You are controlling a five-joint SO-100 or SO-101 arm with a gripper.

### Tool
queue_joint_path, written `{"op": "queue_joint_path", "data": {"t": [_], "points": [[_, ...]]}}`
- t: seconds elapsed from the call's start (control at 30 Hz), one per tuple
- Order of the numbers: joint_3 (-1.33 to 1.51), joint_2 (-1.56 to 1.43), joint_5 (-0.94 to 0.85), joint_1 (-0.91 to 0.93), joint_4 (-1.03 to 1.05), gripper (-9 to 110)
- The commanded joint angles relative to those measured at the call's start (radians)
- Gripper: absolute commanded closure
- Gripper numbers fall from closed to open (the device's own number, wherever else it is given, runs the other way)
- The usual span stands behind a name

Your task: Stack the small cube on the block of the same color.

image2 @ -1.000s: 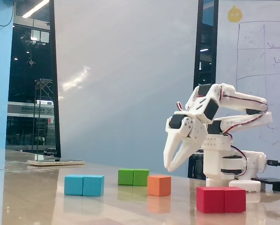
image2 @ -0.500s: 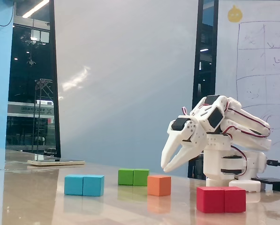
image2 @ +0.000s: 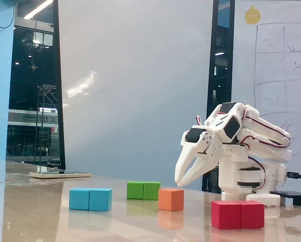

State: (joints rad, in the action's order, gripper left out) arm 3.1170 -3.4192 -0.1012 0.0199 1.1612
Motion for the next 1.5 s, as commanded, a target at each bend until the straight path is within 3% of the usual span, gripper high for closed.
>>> {"op": "queue_joint_path", "data": {"t": [0.0,0.1,1.47], "points": [[-0.051,-0.035,-0.006,0.012,0.080,101],[-0.067,-0.035,-0.006,0.012,0.156,101],[-0.069,-0.032,-0.017,0.066,0.144,101]]}}
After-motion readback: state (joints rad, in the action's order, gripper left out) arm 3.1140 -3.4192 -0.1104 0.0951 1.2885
